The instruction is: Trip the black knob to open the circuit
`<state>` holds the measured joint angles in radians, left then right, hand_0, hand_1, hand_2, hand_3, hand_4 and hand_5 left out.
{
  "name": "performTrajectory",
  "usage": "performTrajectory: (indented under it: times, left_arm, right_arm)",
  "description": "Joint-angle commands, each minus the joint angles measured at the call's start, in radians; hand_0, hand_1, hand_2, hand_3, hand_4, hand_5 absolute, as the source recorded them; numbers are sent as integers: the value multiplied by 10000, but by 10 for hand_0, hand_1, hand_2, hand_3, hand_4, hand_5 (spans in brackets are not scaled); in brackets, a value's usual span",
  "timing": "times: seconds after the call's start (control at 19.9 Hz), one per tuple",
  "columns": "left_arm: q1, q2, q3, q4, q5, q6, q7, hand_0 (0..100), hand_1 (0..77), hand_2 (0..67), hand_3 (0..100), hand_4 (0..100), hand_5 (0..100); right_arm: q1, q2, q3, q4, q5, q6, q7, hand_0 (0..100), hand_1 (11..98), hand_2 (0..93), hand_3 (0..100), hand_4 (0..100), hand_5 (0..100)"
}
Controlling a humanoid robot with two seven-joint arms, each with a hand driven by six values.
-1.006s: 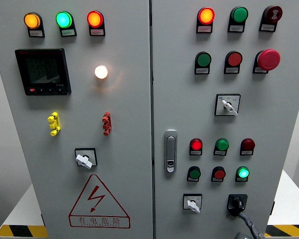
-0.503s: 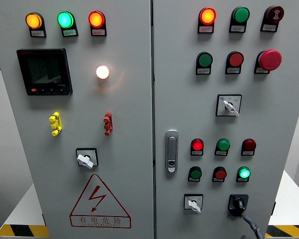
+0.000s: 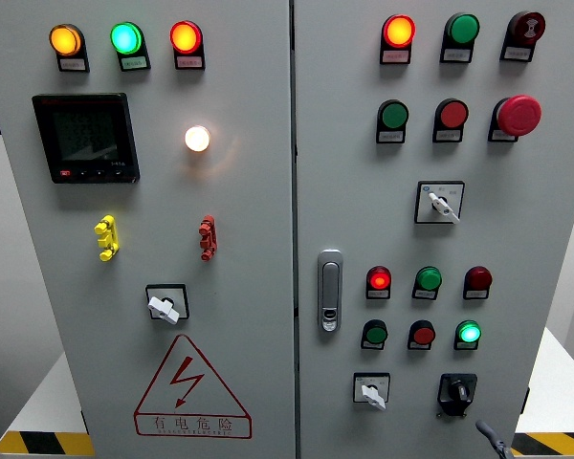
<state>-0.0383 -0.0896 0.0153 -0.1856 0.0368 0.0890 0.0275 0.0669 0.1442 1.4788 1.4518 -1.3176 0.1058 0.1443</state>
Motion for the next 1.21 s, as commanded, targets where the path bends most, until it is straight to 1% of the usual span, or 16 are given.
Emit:
performTrajectory:
  times: [0.0,0.1,0.15,0.25,0.3,0.35,0.4,0.55,0.65,0.7,0.96,1.11,1.16]
  left_arm:
    - [-1,6,0,0,0,0,1,0,0,194,261,98,86]
    - [-1,7,0,0,0,0,1,0,0,194,262,98,86]
    - [-1,-9,0,0,0,0,1,0,0,194,261,98,86]
    - [-1,7,0,0,0,0,1,0,0,194,261,98,86]
    - [-1,-9,0,0,0,0,1,0,0,194,261,98,86]
    - [-1,6,0,0,0,0,1,0,0,194,261,98,86]
    - [14,-9,0,0,0,0,1,0,0,194,261,98,86]
    - [-1,6,0,0,0,0,1,0,0,194,261,98,86]
    - [-1,7,0,0,0,0,1,0,0,194,261,98,86]
    - [-1,-9,0,0,0,0,1,0,0,195,261,98,86]
    - [-1,-9,0,0,0,0,1,0,0,194,261,98,86]
    - [-1,-9,0,0,0,0,1,0,0,194,261,98,86]
    - [-1,-9,0,0,0,0,1,0,0,194,261,99,86]
  right_arm:
    - [-239,-15,-16,269,-77,0,-1,1000,454,33,465,366,579]
    - [-484,-15,15,438,-78,0,30,1000,456,36,389,309,512]
    - [-531,-15,45,499,-78,0,30,1000,457,38,369,296,494]
    - [-699,-15,107,729,-78,0,30,1000,458,44,315,240,422]
    - [-806,-31,107,836,-93,0,45,1000,458,46,296,215,391]
    - [-868,-31,107,928,-93,0,30,1000,458,48,268,159,333]
    - [-899,-31,107,975,-93,0,30,1000,459,51,244,125,285]
    - [-1159,-31,92,1175,-353,0,45,1000,463,55,200,77,222]
    - [-1221,-31,76,1266,-384,0,45,1000,466,55,196,74,210]
    - [-1237,-46,76,1297,-384,0,45,1000,467,55,193,74,209]
    - [-1314,-46,46,1328,-476,0,45,1000,469,55,176,71,206]
    - [-1650,-61,-62,1328,-522,0,45,1000,469,55,155,62,201]
    - [-1651,-61,-62,1328,-522,0,45,1000,468,55,153,62,200]
